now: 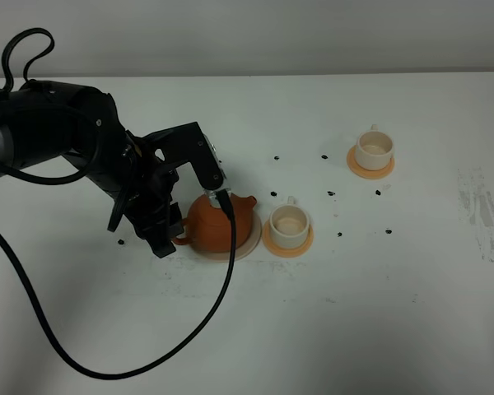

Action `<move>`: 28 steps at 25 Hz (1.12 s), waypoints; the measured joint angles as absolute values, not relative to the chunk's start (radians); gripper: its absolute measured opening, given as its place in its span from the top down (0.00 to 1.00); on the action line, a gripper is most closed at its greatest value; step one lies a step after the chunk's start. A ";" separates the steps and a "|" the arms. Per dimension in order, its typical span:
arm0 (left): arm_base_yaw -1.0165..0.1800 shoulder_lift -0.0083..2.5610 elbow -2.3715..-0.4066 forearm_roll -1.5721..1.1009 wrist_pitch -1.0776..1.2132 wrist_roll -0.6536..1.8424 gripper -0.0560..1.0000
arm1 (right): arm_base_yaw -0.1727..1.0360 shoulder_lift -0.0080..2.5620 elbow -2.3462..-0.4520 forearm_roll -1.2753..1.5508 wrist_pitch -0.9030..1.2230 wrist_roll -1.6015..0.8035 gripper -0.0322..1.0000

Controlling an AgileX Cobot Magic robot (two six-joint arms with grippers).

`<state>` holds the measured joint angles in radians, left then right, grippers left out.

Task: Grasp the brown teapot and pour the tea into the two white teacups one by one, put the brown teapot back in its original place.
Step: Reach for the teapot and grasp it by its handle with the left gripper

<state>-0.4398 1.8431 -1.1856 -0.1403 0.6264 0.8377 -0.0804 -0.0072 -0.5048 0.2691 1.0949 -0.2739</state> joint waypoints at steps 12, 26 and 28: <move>-0.441 1.914 -1.186 -0.138 0.576 0.869 0.51 | -0.080 -0.007 -0.505 0.269 1.095 -0.274 0.75; -0.475 1.915 -1.186 -0.164 0.546 0.875 0.51 | -0.080 -0.007 -0.504 0.269 1.095 -0.274 0.75; -0.475 1.915 -1.186 -0.164 0.552 0.875 0.51 | -0.080 -0.007 -0.504 0.269 1.095 -0.274 0.75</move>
